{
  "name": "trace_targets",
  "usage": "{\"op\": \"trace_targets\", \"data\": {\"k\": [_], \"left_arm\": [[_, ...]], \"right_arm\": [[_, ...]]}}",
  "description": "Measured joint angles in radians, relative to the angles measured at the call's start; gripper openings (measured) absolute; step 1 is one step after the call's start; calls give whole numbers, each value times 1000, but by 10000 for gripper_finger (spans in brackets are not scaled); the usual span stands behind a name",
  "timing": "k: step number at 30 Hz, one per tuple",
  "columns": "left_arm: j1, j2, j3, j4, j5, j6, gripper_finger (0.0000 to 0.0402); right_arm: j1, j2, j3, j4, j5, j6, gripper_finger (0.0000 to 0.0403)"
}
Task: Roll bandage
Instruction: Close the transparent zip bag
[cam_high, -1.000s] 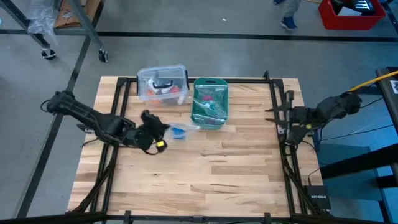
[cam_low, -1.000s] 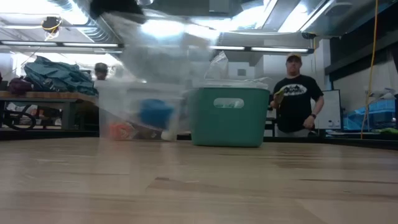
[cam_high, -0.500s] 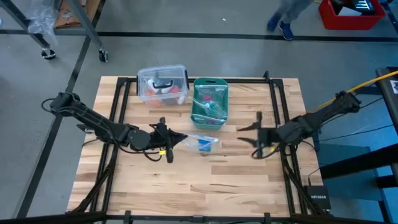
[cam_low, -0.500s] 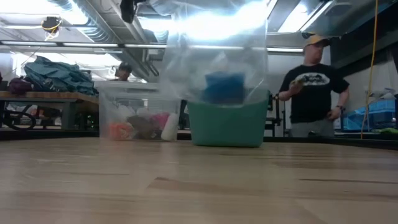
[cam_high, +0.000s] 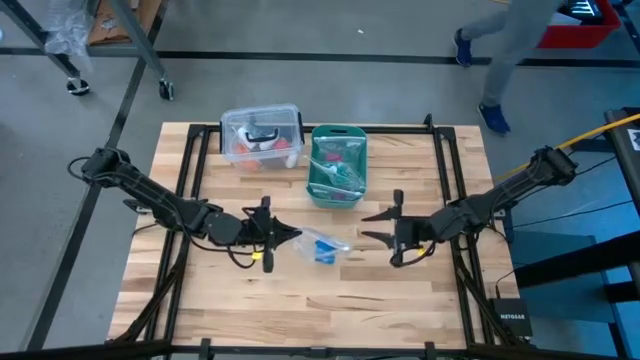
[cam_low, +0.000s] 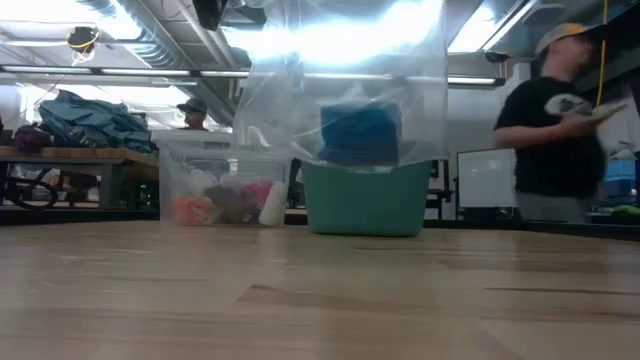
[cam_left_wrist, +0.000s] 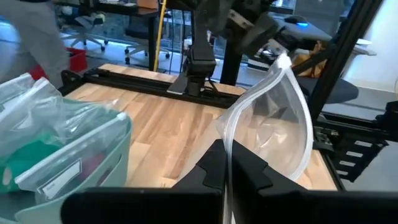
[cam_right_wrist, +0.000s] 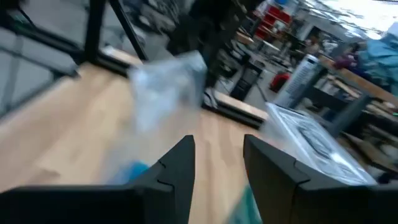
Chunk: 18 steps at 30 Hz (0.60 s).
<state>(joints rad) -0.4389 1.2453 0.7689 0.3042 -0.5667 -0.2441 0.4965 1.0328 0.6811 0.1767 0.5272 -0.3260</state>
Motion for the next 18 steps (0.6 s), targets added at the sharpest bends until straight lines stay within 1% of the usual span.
{"op": "trace_targets", "data": {"k": [7,10,18], "left_arm": [[0,0,0,41,-1,63,0],[0,0,0,67,-1,94,0],[1,0,0,79,-1,94,0]], "right_arm": [[0,47,1,123,-99,17,138],[0,74,1,141,-110,28,138],[0,110,1,196,-126,34,138]]}}
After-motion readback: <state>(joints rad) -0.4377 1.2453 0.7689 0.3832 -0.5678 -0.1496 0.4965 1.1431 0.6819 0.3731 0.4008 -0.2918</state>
